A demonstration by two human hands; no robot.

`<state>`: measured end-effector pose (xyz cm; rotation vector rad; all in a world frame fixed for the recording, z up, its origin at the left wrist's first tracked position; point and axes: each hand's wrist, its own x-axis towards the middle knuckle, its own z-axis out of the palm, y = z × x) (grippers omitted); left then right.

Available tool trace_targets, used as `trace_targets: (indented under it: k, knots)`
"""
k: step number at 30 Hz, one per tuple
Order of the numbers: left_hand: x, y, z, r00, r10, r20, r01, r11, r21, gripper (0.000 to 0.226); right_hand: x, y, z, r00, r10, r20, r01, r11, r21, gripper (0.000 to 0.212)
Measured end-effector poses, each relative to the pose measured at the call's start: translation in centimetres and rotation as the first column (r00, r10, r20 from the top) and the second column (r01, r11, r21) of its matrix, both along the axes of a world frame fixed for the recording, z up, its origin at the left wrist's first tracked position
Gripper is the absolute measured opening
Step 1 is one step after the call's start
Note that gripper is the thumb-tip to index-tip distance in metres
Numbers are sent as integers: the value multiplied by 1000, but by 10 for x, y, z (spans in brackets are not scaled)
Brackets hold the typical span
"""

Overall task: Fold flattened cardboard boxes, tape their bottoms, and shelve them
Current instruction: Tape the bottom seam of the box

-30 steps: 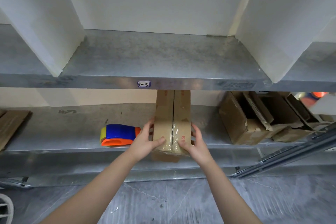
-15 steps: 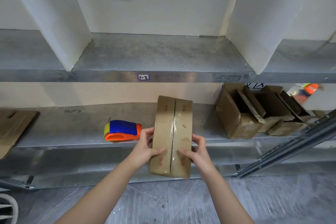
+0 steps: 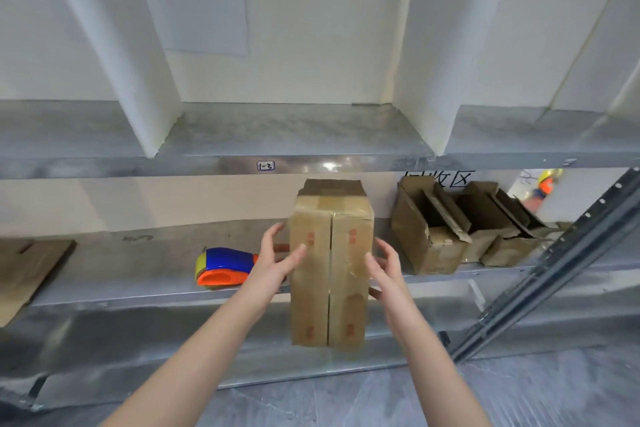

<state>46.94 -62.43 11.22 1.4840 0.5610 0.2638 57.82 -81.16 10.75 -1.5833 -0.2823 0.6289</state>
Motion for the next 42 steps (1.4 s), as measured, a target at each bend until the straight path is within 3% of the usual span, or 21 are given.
trace_targets:
  k: [2,6,8,14,19,21,24,30,35,42]
  knots:
    - [3,-1,11,1000,-9,21,11,998,-67,78,3,2,16,1000,-19,-16,19,1000,-13,42]
    - [6,-10,32,999,28,43,-22,990,-139,34,8,1,33,998,-66,-9,66,998,-6,45]
    - [5,-12,33,999,10,41,-5,991,-131,47,4,-3,33,1000,-22,21,23,1000,-20,43]
    - [-8,-18,25,993,-55,106,86,945,-315,93,2,-22,25,987,159,-19,-158,987,12,79]
    - [-20,-28,13,989,-44,143,99,910,-402,91,-9,-31,19,994,110,-10,-110,994,-12,73]
    - [-24,-35,11,991,-55,120,96,924,-370,83,-14,-38,16,996,73,54,-69,995,-65,74]
    - [-27,-46,15,990,-97,101,124,947,-296,71,-21,-54,18,996,63,69,-59,997,-52,103]
    - [-32,-54,27,979,-148,139,179,953,-244,80,-22,-70,38,979,84,186,-76,996,-51,89]
    - [-26,-52,34,974,-109,199,120,992,-41,95,-11,-63,57,933,100,346,-76,994,-82,78]
    - [7,-23,-1,993,28,119,-37,997,75,82,11,-19,4,920,128,371,-48,975,-216,79]
